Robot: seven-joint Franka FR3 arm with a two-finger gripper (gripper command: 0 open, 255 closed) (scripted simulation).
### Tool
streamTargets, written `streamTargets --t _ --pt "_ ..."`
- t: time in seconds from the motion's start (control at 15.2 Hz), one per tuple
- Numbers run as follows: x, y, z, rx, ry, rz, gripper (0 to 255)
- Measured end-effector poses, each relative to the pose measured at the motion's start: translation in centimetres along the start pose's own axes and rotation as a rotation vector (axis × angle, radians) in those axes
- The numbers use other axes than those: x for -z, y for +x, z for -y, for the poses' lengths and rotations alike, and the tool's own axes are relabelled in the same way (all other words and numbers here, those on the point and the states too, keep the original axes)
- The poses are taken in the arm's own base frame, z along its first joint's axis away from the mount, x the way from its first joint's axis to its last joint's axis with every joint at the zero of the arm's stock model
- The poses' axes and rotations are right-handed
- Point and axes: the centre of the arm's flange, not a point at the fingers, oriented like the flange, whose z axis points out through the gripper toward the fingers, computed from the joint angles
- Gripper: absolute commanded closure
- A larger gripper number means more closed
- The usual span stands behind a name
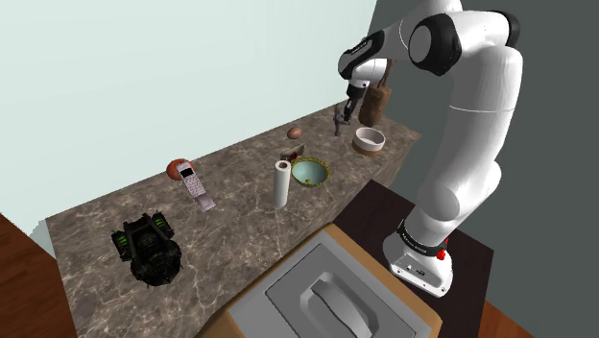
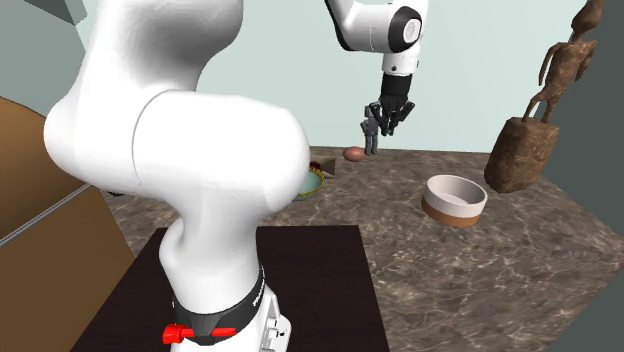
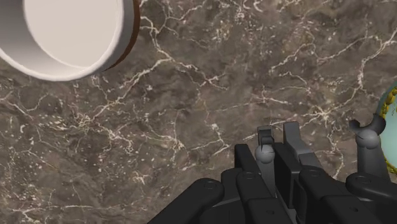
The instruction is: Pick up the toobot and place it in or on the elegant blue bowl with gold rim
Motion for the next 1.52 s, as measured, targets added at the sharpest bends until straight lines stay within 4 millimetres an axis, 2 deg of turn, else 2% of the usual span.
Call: streamTargets --t 0.4,1.12,1.25,1.52 --pt "0.3 0.6 7.4 0.001 0.000 0.000 255" --pt "1.0 2.1 22.3 0.002 0.000 0.000 255" --pt "0.2 2.2 23.7 0.001 0.000 0.000 255" --pt "-1.9 2.2 24.1 0.000 0.000 0.000 255"
